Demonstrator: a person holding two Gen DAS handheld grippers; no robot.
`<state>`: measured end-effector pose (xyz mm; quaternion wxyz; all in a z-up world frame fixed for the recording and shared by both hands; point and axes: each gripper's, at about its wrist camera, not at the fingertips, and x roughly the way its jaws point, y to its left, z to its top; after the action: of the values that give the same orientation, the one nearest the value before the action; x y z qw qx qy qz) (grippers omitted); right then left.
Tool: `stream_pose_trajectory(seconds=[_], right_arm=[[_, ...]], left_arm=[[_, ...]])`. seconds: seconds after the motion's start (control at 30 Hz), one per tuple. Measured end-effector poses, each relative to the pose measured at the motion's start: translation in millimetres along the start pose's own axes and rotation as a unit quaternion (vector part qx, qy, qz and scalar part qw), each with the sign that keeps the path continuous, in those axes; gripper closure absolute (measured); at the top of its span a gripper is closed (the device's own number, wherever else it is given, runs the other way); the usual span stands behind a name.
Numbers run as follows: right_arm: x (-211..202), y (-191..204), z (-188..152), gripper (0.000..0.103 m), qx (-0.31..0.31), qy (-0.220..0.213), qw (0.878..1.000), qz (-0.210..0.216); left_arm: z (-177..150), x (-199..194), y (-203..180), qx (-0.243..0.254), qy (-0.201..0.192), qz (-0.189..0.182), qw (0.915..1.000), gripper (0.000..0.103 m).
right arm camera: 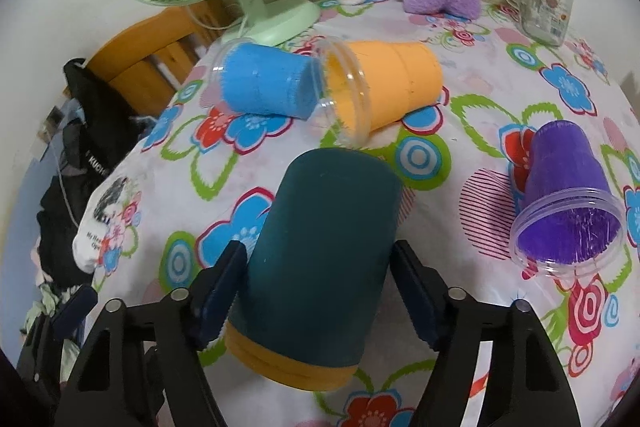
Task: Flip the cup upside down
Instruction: 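Close the right gripper around the teal cup and lift it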
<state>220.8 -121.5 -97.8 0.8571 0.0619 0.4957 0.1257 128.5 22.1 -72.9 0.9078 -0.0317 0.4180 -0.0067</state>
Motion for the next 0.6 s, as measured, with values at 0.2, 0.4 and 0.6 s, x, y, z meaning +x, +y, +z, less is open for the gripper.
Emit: stream_pose_trajectory(seconds=[0.2, 0.4, 0.6], right_arm=[[-26, 7, -6, 0.034, -0.016, -0.017, 1.0, 0.014], [-56, 12, -15, 0.035, -0.027, -0.034, 0.999, 0.022], [-92, 15, -33, 0.035, -0.045, -0.053, 0.997, 0.027]], left_arm=[[-6, -18, 4, -0.011, -0.009, -0.002, 0.9999, 0.0], [-14, -37, 4, -0.018, -0.018, -0.005, 0.9997, 0.0], [-23, -56, 2, -0.018, -0.027, -0.007, 0.9995, 0.0]])
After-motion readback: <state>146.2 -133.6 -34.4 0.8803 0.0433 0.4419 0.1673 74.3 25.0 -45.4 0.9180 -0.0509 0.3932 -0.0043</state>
